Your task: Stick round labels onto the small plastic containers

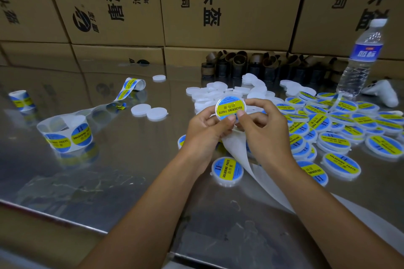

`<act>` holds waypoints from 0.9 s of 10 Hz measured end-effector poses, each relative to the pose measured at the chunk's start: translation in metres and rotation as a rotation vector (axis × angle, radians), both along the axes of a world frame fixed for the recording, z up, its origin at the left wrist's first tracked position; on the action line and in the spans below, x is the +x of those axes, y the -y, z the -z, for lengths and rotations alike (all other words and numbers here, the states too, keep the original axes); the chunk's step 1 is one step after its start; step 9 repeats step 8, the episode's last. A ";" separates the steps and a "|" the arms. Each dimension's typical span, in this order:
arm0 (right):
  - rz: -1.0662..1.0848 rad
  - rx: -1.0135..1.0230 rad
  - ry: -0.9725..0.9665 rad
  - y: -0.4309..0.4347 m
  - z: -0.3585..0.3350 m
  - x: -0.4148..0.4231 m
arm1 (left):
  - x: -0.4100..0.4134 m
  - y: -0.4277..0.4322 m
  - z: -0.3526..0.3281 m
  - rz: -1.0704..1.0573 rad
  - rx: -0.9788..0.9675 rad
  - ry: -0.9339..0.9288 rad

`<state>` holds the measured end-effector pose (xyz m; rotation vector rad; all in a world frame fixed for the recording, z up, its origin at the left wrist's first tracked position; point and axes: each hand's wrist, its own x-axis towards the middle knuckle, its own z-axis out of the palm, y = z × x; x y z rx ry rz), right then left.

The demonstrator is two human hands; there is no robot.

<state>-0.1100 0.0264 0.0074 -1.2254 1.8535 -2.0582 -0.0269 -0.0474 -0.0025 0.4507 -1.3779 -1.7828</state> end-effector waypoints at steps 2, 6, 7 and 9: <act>0.077 0.007 0.043 0.001 0.000 -0.017 | -0.002 0.004 0.000 -0.058 0.082 0.029; 0.590 0.473 -0.126 -0.014 0.010 -0.053 | 0.001 0.007 0.001 -0.198 0.161 0.034; 0.607 0.551 -0.190 -0.015 0.011 -0.055 | 0.001 0.008 0.002 -0.208 0.162 0.030; 0.613 0.548 -0.186 -0.017 0.003 -0.053 | 0.001 0.008 0.002 -0.201 0.167 0.029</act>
